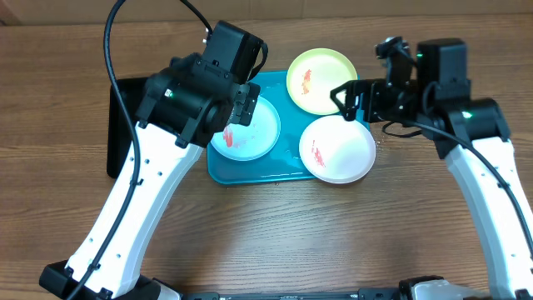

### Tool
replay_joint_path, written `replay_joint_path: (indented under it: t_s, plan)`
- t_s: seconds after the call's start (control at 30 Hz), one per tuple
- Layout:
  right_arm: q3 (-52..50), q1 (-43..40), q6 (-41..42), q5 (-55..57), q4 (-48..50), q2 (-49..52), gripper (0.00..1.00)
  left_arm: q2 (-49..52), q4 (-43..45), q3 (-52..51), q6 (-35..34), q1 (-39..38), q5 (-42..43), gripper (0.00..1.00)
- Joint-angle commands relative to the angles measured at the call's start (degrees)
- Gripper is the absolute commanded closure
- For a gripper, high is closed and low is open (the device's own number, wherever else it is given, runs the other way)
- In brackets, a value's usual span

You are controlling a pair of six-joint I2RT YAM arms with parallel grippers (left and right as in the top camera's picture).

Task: Clean dirty plates on tray and stack at the side
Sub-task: 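Reach left gripper to sponge and right gripper to light-blue plate rim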

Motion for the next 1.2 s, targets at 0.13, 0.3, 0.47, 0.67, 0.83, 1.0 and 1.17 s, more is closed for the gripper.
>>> replay_joint_path:
  t_s: [0.13, 0.3, 0.47, 0.67, 0.83, 1.0, 1.17]
  plan:
    - [1.8, 0.3, 4.5, -5.6, 0.4, 2.6, 0.00, 1.7, -0.5, 1.6, -2.0, 0.3, 6.0, 0.00]
    - [1.8, 0.4, 5.6, -7.0, 1.6, 2.6, 0.00, 2.1, 2.1, 1.6, -2.0, 0.3, 7.1, 0.00]
    - [1.8, 2.2, 9.4, 3.8, 1.8, 3.0, 0.03, 2.1, 2.6, 1.6, -3.4, 0.4, 8.5, 0.00]
    - [1.8, 7.2, 12.7, 9.4, 5.0, 5.5, 0.01, 2.1, -1.0, 1.6, -16.4, 6.6, 7.8, 0.01]
    - [1.9, 11.1, 13.9, 12.7, 10.2, 9.7, 0.02, 2.2, -1.6, 1.5, -17.9, 12.6, 8.2, 0.00]
    - [1.9, 13.4, 16.6, 13.0, 15.3, 15.4, 0.14, 2.7, -3.9, 1.0, -21.9, 15.9, 8.0, 0.00]
    - [1.9, 16.0, 18.7, 17.1, 19.2, 21.7, 0.31, 4.8, -5.9, 1.0, -25.2, 17.2, 7.9, 0.09]
